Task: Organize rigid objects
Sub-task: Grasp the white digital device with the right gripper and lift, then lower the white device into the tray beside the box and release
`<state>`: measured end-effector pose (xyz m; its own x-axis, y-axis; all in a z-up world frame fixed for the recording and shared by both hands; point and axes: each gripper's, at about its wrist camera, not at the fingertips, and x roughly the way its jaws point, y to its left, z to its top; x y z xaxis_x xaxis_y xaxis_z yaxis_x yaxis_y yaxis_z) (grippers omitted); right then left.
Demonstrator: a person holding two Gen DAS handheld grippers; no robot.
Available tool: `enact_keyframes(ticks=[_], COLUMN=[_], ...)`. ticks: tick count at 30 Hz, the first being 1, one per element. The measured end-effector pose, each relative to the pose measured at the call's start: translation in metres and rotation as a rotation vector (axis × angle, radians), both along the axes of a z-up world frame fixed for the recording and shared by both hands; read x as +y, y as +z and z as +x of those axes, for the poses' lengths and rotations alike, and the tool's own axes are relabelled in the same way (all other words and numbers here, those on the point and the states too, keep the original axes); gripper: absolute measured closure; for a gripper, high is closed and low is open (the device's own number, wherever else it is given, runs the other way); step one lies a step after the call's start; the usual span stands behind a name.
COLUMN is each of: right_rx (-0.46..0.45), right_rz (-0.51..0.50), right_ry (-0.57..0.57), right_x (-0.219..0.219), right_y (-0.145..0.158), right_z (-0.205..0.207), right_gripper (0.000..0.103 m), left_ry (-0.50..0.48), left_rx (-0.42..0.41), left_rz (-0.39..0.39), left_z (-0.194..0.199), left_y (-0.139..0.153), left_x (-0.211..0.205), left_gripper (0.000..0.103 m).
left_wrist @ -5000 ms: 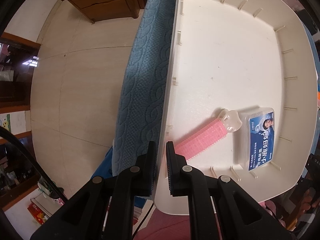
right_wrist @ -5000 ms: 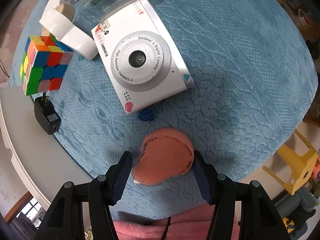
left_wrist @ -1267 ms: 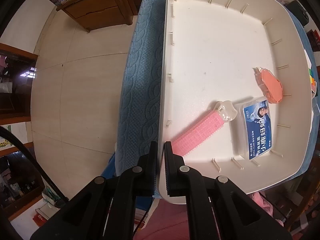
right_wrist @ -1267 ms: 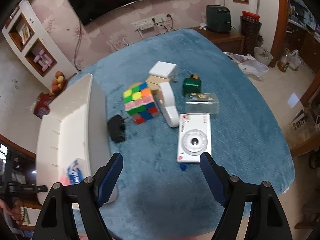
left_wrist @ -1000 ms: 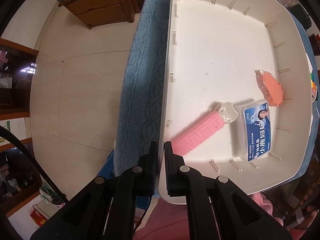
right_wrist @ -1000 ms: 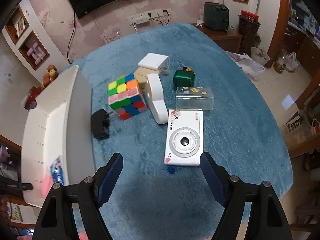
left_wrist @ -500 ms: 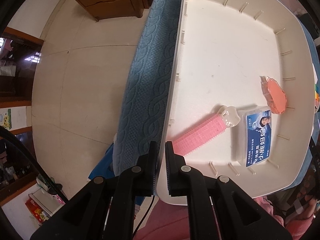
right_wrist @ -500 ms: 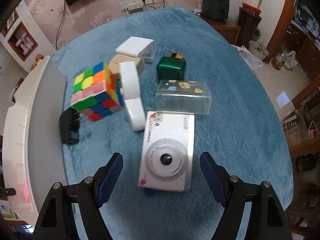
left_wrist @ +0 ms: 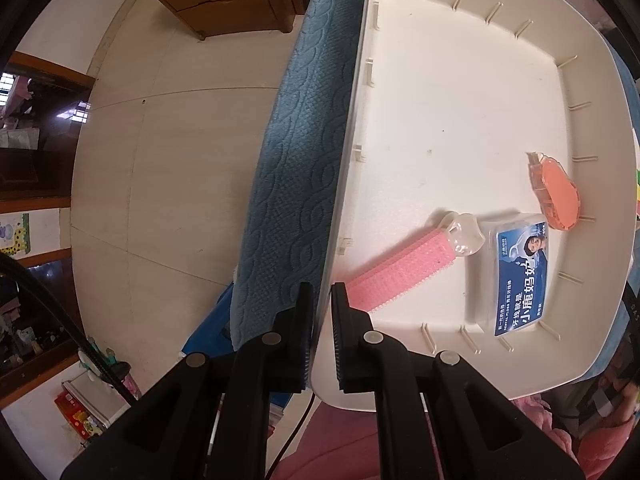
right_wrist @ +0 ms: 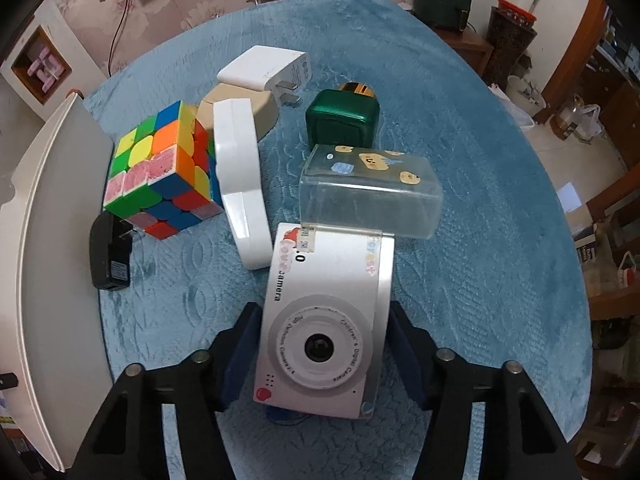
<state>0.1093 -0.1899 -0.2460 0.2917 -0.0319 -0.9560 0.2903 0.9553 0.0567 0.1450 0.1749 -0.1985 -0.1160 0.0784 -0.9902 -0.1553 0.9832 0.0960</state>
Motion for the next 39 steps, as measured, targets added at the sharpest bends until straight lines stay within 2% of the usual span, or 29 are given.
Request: enact_keyframes(ticks=[9, 16, 23, 30, 34, 39], right_rx=[0.029, 0.064, 0.092, 0.074, 0.047, 0.013], right_rz=[-0.005, 0.039, 0.122, 0.262, 0.327, 0.344], right_ry=[0.011, -0.019, -0.071, -0.155, -0.191, -0.194], right_x=[0.007, 0.017, 0.03, 0.048, 0.052, 0.057], right_y=[0.0, 0.0, 0.0, 0.006, 0.019, 0.042], right_z=[-0.003, -0.016, -0.035, -0.059, -0.071, -0.075], right_gripper=[0.043, 0.043, 0.043, 0.045, 0.046, 0.046], left_ry=[-0.014, -0.045, -0.103, -0.162, -0.182, -0.2], left_rx=[-0.007, -0.008, -0.016, -0.019, -0.024, -0.033], left_rz=[-0.008, -0.033, -0.048, -0.068, -0.079, -0.088], left_z=[-0.003, -0.007, -0.011, -0.016, -0.017, -0.017], left_y=[-0.002, -0.002, -0.002, -0.004, -0.005, -0.003], left_x=[-0.002, -0.001, -0.003, -0.007, -0.007, -0.007], left_gripper=[0.094, 0.094, 0.094, 0.094, 0.094, 0.094])
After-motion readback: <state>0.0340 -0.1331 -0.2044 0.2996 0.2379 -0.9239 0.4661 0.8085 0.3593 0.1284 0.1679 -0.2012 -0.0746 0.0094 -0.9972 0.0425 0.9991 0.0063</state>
